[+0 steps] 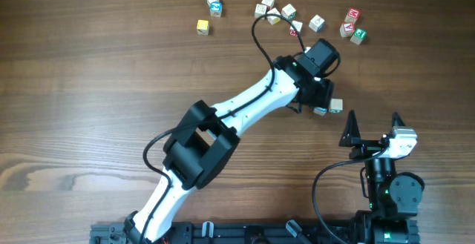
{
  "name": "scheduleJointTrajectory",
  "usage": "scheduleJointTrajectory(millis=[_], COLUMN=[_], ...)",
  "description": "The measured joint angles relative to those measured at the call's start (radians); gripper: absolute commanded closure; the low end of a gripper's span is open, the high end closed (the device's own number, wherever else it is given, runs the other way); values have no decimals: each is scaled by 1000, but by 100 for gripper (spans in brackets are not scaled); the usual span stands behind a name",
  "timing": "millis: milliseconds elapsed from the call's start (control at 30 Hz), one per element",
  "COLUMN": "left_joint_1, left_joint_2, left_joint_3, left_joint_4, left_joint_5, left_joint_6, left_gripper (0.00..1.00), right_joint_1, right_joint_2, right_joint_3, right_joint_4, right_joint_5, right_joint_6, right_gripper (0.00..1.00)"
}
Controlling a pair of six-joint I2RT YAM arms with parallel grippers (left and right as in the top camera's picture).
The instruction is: Form a horizontal line
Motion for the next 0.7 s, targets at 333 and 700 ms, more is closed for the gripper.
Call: scheduleJointTrajectory(millis=[333,700], left_joint_1=[186,360], left_joint_2=[-155,-455], left_joint_3=[0,0], left_joint_4=[-106,-302], left_joint_5=[-72,-151], left_joint_6=[68,129], left_gripper=[39,42], right_joint_1=[0,0], right_joint_2=[0,0], right_joint_3=[0,0], right_joint_4=[0,0], right_joint_5=[0,0], right_joint_6=[0,0], right_gripper=[0,0])
